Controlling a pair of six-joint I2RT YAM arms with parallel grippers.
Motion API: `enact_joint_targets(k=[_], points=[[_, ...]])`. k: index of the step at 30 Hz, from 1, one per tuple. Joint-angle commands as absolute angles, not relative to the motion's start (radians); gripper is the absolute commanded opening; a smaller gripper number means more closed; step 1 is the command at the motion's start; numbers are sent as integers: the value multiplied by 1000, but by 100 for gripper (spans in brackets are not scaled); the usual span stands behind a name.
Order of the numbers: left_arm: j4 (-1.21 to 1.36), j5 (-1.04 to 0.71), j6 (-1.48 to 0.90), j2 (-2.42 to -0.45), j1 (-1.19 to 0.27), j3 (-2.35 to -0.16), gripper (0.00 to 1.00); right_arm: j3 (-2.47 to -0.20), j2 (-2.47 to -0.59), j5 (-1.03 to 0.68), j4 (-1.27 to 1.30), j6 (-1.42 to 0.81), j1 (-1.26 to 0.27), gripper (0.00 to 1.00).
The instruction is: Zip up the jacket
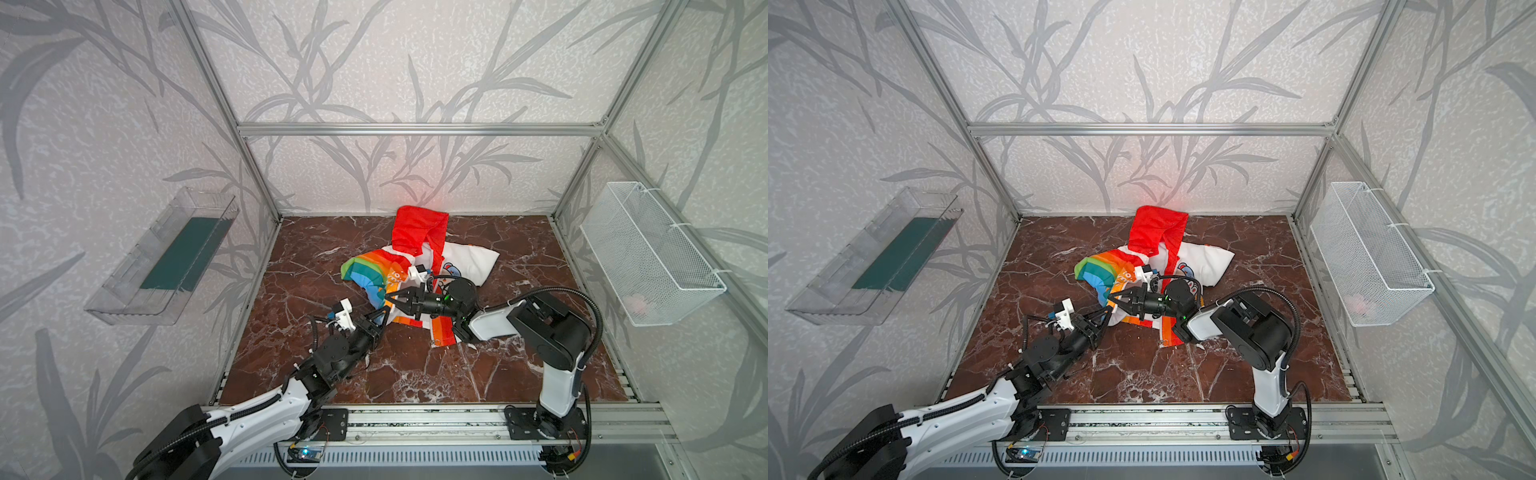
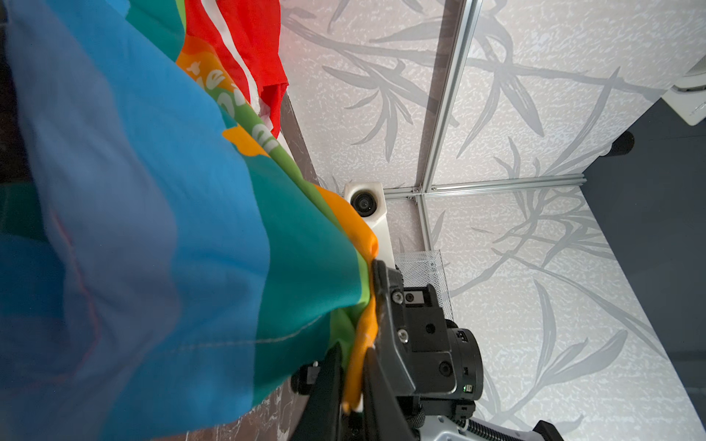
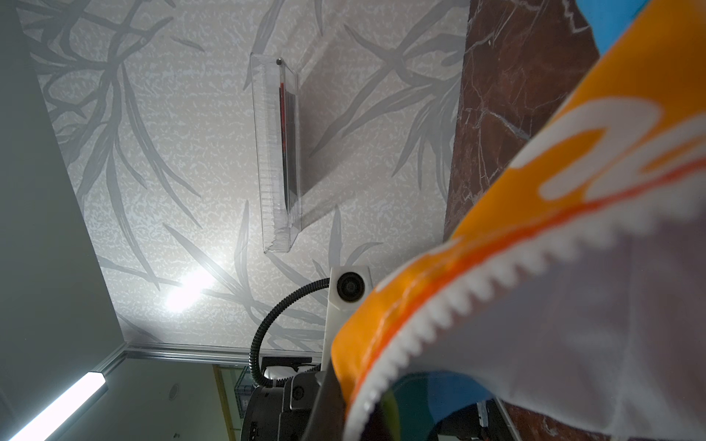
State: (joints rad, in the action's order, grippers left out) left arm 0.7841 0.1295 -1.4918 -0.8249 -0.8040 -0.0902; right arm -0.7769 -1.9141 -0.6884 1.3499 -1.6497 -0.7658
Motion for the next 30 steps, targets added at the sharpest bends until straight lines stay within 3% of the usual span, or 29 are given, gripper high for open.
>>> enact_joint_targets(k=[1,7,11,13,18,22,25,30], points=[[756,138,-1478,-802,-804,-114,10,-792,-1873,-696,1395,-1634,-772,0],[745,144,-1475,-791,-804,-115,0,-786,-1866,-698,1378,-1622,-771,2],[721,138,-1467,-786,-804,-119,0,-753,-1826,-697,1298,-1586,-766,44],[691,134,-1460,-780,-805,-128,0,-724,-1781,-693,1198,-1537,-759,51],[597,132,-1438,-755,-804,-155,0,-635,-1611,-660,807,-1403,-721,55],[516,136,-1417,-738,-804,-182,0,-689,-1393,-538,70,-1106,-712,59],[444,131,-1396,-741,-803,-213,0,-798,-1340,-399,-405,-865,-719,61],[411,79,-1389,-794,-802,-242,0,-855,-1376,-221,-650,-717,-776,61]])
